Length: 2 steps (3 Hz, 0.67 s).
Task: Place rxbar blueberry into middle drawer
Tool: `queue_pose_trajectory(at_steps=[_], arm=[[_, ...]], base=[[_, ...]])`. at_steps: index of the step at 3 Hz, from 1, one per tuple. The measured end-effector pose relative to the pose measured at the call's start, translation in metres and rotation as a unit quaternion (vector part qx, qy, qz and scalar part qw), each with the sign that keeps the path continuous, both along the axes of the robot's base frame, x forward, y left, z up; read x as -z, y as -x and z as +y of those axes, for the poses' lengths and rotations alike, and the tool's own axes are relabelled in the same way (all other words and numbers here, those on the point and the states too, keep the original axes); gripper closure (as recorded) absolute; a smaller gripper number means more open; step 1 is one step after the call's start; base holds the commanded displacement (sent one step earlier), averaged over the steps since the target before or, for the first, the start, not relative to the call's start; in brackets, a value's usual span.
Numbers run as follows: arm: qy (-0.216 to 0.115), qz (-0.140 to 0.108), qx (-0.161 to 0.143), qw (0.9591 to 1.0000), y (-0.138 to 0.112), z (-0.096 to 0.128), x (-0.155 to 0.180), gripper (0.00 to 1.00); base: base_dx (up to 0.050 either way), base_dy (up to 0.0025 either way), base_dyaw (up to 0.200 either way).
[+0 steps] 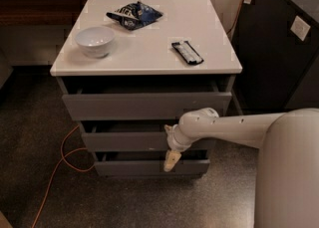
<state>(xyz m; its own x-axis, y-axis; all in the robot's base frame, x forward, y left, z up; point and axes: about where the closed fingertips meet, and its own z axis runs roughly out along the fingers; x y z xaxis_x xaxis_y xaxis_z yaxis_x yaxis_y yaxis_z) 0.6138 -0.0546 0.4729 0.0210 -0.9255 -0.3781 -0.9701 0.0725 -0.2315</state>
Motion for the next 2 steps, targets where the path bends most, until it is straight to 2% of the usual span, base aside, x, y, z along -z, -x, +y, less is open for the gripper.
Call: queue_pose_trajectory(at_steps=[1, 2], arm=[[0.033, -0.021, -0.002, 0.9992, -0.004, 0.005, 0.013, 0.00], [0.054, -0.028, 0.004, 0.9981, -0.012, 0.002, 0.026, 0.00]], base=[[0.000, 0.00000, 0.000], [0.000, 0.00000, 0.000]])
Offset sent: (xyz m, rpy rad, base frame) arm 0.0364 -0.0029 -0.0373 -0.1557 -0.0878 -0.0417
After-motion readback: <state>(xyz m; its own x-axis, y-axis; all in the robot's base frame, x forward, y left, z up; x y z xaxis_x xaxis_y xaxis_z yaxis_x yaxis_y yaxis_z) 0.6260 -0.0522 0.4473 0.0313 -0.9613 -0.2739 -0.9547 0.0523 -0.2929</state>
